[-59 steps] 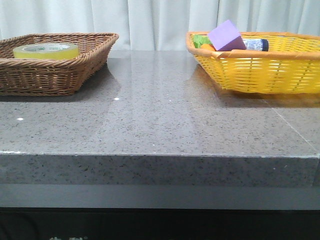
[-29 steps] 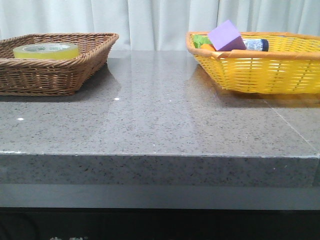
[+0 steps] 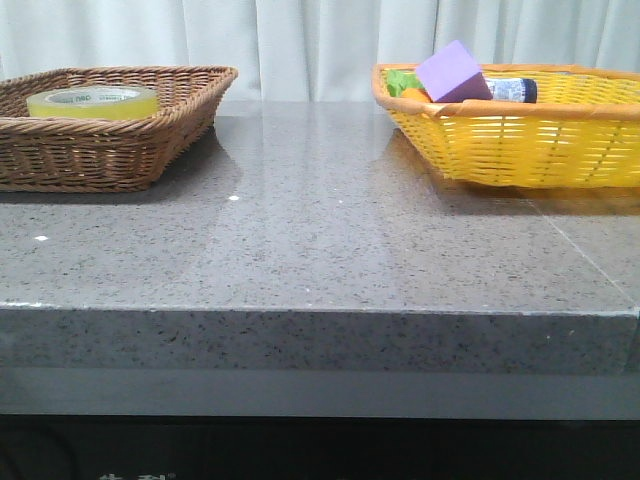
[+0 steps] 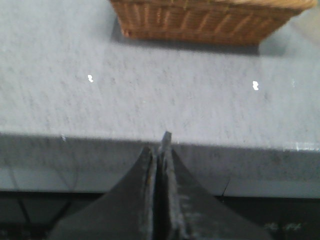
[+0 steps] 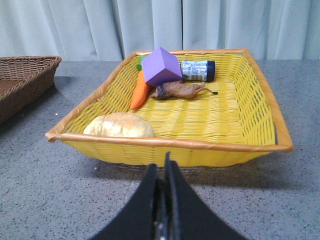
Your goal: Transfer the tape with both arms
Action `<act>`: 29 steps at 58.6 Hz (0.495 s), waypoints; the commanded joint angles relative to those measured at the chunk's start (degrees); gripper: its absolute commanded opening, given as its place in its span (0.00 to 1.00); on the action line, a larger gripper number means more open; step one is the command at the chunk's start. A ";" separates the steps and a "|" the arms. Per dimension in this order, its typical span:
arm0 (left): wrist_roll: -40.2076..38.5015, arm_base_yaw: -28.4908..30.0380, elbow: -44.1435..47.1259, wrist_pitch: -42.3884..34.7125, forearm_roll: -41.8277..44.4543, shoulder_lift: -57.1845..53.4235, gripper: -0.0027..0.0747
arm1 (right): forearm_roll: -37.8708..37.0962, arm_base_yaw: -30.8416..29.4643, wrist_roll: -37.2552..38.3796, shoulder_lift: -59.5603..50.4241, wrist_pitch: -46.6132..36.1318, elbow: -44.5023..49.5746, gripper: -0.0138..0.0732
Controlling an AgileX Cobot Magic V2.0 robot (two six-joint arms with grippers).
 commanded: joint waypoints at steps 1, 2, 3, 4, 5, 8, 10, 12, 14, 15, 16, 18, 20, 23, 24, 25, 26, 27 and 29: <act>-0.44 0.11 1.85 -8.17 -0.18 -1.16 0.01 | 0.20 0.05 -0.50 0.44 -4.53 -1.44 0.06; -0.44 0.11 2.21 -8.87 -0.18 -1.16 0.01 | 0.20 0.05 -0.50 0.44 -4.53 -1.44 0.06; -0.44 0.11 2.52 -9.65 -0.18 -1.16 0.01 | 0.20 0.05 -0.50 0.44 -4.53 -1.44 0.06; -0.44 0.11 2.53 -10.06 -0.18 -1.16 0.01 | 0.20 0.05 -0.50 0.44 -4.53 -1.44 0.06; -0.44 0.11 2.53 -9.71 -0.18 -1.16 0.01 | 0.20 0.05 -0.50 0.44 -4.53 -1.44 0.06; -0.44 0.11 2.37 -12.34 -0.18 -1.16 0.01 | 0.20 0.05 -0.50 0.44 -4.46 -1.44 0.06; -0.44 0.11 2.37 -13.49 -0.18 -1.16 0.01 | 0.20 0.05 -0.50 0.44 -4.46 -1.44 0.06; -0.44 0.11 2.37 -15.30 -0.18 -1.16 0.01 | 0.20 0.05 -0.50 0.44 -4.46 -1.44 0.06; -0.44 0.11 2.37 -16.36 -0.18 -1.16 0.01 | 0.20 0.05 -0.50 0.44 -4.46 -1.44 0.06; -0.44 0.11 2.37 -16.63 -0.18 -1.16 0.01 | 0.20 0.05 -0.50 0.44 -4.46 -1.44 0.06; -0.44 0.11 2.37 -16.92 -0.18 -1.16 0.01 | 0.20 0.05 -0.50 0.44 -4.46 -1.44 0.06; -0.44 0.11 2.37 -16.93 -0.18 -1.16 0.01 | 0.20 0.05 -0.50 0.44 -4.46 -1.44 0.06; -0.44 0.11 2.37 -16.93 -0.18 -1.16 0.01 | 0.20 0.05 -0.50 0.44 -4.46 -1.44 0.06; -0.44 0.11 2.37 -16.93 -0.18 -1.05 0.01 | 0.20 0.05 -0.50 0.44 -4.46 -1.44 0.06; -0.44 0.11 2.37 -16.93 -0.18 -1.05 0.01 | 0.20 0.05 -0.50 0.44 -4.46 -1.44 0.06; -0.44 0.11 2.37 -16.93 -0.18 -1.05 0.01 | 0.20 0.05 -0.50 0.44 -4.46 -1.44 0.06; -0.44 0.11 2.37 -16.93 -0.18 -1.05 0.01 | 0.20 0.05 -0.50 0.44 -4.46 -1.44 0.06; -0.44 0.11 2.37 -16.93 -0.18 -1.05 0.01 | 0.20 0.05 -0.50 0.44 -4.46 -1.44 0.06; -0.44 0.11 2.37 -16.93 -0.18 -1.05 0.01 | 0.20 0.05 -0.50 0.44 -4.46 -1.44 0.06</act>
